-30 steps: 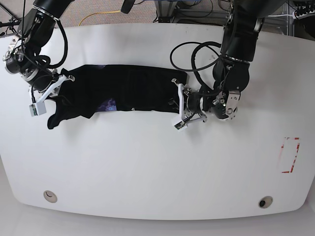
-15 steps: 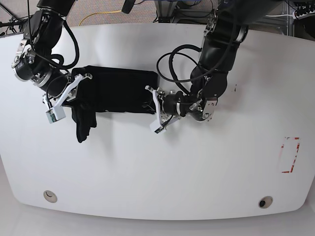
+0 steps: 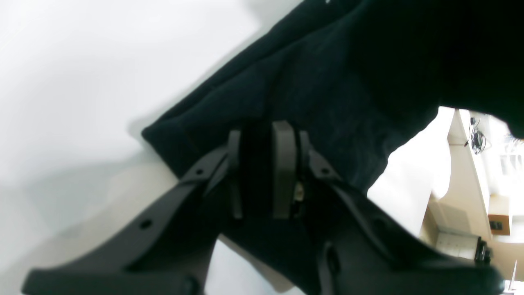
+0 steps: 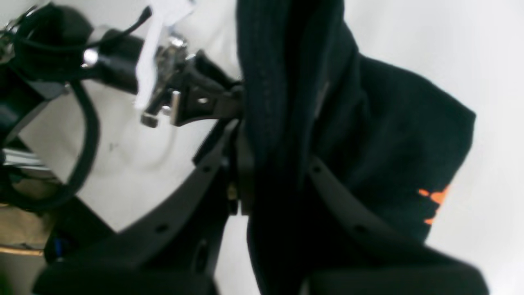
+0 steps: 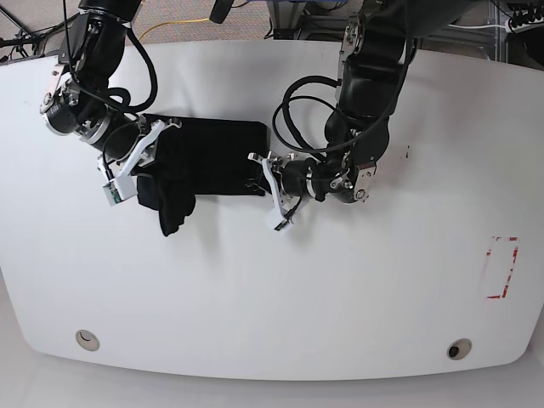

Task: Fold the T-shirt properly
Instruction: 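Fold the strip end with the right gripper toward the left gripper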

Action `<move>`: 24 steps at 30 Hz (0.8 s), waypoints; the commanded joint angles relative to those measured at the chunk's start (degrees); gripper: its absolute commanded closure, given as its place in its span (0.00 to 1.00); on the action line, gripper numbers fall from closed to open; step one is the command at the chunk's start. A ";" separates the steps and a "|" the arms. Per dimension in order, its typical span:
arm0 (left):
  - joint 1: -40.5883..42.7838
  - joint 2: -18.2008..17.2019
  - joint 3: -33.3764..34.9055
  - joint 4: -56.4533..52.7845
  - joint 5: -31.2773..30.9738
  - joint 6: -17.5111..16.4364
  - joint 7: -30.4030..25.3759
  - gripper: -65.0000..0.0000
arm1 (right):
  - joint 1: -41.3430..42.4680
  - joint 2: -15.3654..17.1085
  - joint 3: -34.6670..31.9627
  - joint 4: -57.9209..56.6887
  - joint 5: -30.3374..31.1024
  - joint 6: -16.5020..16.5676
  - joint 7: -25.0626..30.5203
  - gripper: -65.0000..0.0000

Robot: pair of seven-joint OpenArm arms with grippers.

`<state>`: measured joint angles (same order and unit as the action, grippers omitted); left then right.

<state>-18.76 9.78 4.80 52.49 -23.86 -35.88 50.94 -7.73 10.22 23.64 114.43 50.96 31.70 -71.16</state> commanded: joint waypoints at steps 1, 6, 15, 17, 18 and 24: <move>-0.18 -0.78 -0.36 -0.23 6.23 1.99 3.35 0.84 | 0.91 -0.42 -0.30 1.13 1.48 0.08 1.84 1.00; 0.08 -0.78 -0.36 -0.23 6.23 1.99 3.52 0.84 | 0.91 -3.40 -0.39 0.95 1.13 0.08 1.92 1.00; 0.17 -0.78 -0.36 -0.23 6.23 1.99 3.61 0.84 | 3.20 -7.10 -0.39 0.69 -5.38 0.34 2.01 0.75; 0.17 -0.78 -0.36 -0.23 6.23 1.99 3.61 0.84 | 3.55 -8.06 -0.39 0.69 -6.70 0.43 2.01 0.61; 0.08 -0.78 -0.36 -0.23 6.23 1.99 3.61 0.84 | 3.64 -8.06 -0.39 0.69 -7.14 0.34 2.01 0.50; -0.01 -0.78 -0.36 -0.14 6.14 1.99 3.61 0.83 | 3.64 -8.24 -3.20 0.69 -7.40 -0.01 2.01 0.00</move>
<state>-18.76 9.65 4.38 52.49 -23.83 -35.88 51.00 -4.82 1.72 20.93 114.21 42.30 31.55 -70.59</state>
